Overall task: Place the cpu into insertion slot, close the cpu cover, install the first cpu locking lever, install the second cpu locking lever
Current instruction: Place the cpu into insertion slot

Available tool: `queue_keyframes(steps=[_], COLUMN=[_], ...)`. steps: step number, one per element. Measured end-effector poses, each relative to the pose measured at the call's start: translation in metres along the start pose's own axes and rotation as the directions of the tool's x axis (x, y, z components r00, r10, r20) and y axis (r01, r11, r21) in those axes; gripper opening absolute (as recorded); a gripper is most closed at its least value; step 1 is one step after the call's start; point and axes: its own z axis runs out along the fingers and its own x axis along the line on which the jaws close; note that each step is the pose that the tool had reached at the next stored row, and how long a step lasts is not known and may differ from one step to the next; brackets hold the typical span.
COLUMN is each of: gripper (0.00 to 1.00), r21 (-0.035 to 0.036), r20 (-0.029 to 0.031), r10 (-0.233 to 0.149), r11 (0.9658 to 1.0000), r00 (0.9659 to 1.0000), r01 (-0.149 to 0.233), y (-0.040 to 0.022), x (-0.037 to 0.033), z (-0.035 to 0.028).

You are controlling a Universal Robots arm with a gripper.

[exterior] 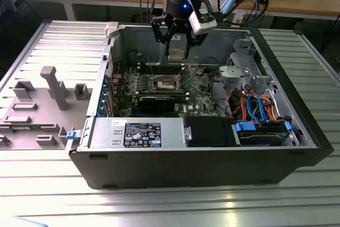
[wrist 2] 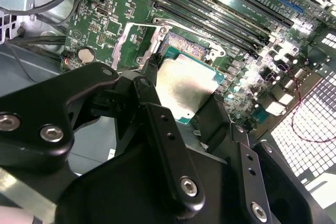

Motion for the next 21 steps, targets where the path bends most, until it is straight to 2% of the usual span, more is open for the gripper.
queue_keyframes(steps=[21], gripper=[0.55], r21=[-0.0004], r20=[0.0007], r10=[0.021], r11=[0.9998], r00=[0.9998], r01=[-0.021], y=[0.0], x=[0.0], z=[0.0001])
